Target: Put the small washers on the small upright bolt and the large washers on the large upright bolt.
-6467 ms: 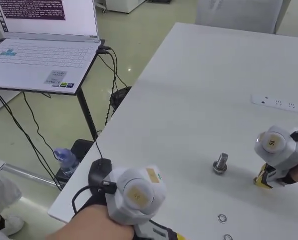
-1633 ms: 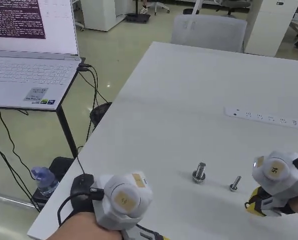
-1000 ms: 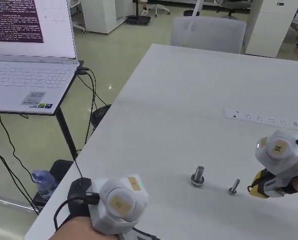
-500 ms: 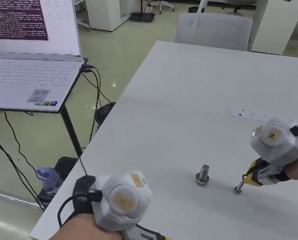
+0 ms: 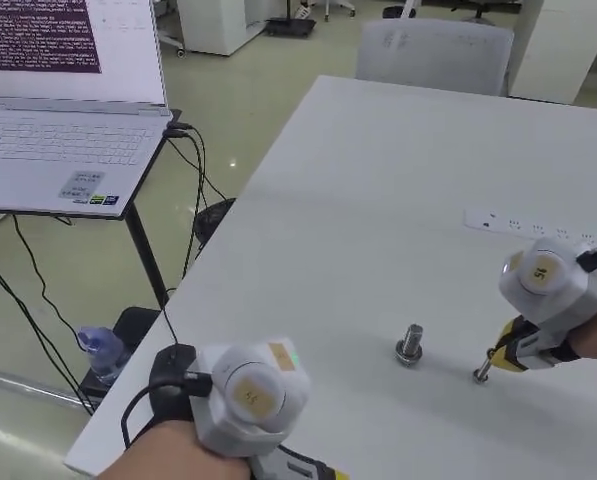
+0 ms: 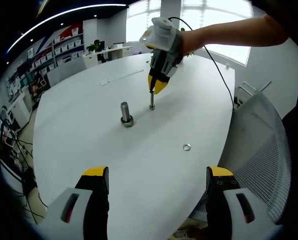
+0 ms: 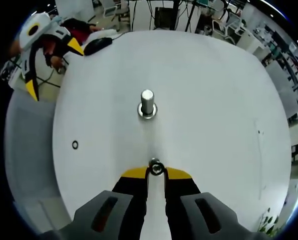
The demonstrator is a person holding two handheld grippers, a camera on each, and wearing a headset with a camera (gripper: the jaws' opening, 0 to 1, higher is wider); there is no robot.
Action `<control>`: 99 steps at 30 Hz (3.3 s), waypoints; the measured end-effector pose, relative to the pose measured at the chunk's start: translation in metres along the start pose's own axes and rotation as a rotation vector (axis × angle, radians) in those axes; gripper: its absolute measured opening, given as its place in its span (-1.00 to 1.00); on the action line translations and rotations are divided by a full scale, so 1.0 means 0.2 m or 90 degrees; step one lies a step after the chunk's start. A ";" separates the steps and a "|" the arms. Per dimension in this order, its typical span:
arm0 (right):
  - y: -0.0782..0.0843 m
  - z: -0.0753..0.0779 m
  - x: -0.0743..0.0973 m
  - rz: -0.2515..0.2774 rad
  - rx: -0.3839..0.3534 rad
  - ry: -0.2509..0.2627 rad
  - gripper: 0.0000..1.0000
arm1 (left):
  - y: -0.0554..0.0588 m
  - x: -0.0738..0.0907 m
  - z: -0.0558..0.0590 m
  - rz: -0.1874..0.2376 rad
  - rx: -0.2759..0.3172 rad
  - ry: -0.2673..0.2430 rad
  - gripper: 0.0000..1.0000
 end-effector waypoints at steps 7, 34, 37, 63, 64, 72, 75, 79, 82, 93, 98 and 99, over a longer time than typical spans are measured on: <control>0.00 -0.01 -0.03 -0.005 0.007 -0.002 -0.75 | 0.01 0.00 0.01 -0.004 0.001 0.001 0.58; 0.05 -0.01 -0.21 -0.029 0.016 -0.024 -0.74 | 0.02 0.02 0.00 -0.012 0.012 -0.010 0.54; 0.05 -0.01 -0.22 -0.025 0.021 -0.023 -0.74 | 0.02 0.04 -0.01 -0.007 0.008 -0.014 0.54; 0.03 0.00 -0.22 -0.027 0.020 -0.026 -0.58 | 0.00 0.07 0.00 -0.004 -0.001 -0.016 0.54; 0.03 0.00 -0.22 -0.029 0.021 -0.026 -0.57 | 0.00 0.07 0.00 -0.005 -0.001 -0.016 0.54; 0.02 0.03 -0.16 -0.026 0.026 -0.021 -0.49 | -0.01 0.07 0.01 -0.001 -0.003 -0.015 0.55; 0.01 0.02 -0.13 -0.017 0.027 -0.021 -0.45 | -0.01 0.07 0.02 -0.001 -0.004 -0.013 0.55; -0.02 0.00 -0.09 -0.006 0.039 -0.020 -0.44 | -0.02 0.08 0.02 0.001 -0.007 -0.014 0.54; -0.04 -0.02 -0.06 0.003 0.045 -0.021 -0.43 | -0.03 0.08 0.02 0.002 -0.009 -0.015 0.54; -0.11 -0.15 -0.02 0.032 0.081 -0.042 -0.44 | -0.03 0.09 0.03 0.003 -0.011 -0.017 0.54; -0.12 -0.19 -0.02 0.038 0.088 -0.053 -0.44 | -0.04 0.09 0.03 0.002 -0.016 -0.016 0.54; -0.12 -0.20 -0.02 0.039 0.089 -0.054 -0.44 | -0.04 0.09 0.03 0.004 -0.015 -0.016 0.54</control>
Point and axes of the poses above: the centre of the closed fingertips' face, and the gripper's own axes: x roughly backward along the fingers, z roughly to its right, y roughly out of its underside, the point moved 8 cm from there along x, roughly backward along the fingers, and after that the axes turned 7 degrees about -x, right-handed, at the moved point
